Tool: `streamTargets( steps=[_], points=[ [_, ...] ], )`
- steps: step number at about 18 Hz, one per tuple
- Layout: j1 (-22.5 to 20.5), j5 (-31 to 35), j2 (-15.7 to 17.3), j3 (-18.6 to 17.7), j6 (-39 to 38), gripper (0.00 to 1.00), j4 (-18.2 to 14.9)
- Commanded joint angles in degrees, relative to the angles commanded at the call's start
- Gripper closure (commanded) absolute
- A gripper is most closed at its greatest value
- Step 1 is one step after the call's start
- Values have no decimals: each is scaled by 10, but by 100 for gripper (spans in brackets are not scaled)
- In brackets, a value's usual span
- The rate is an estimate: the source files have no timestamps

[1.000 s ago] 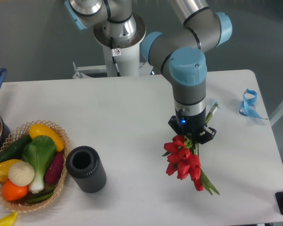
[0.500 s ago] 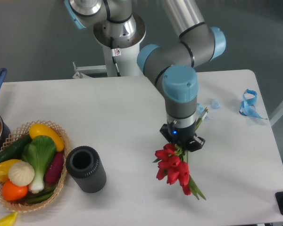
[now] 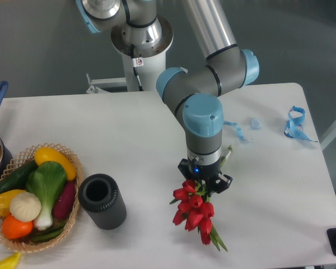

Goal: Place the flowers on the table

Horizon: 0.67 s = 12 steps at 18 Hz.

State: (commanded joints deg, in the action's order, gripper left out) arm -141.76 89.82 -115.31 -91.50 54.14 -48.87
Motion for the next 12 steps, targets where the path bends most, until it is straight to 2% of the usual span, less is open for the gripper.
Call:
streamTargets(
  steps=[3, 8, 12],
  points=[
    [-11, 0, 5, 4, 15, 0, 5],
    [-36, 0, 0, 2, 97, 0, 10],
    [-47, 0, 1, 0, 106, 0, 9]
  ],
)
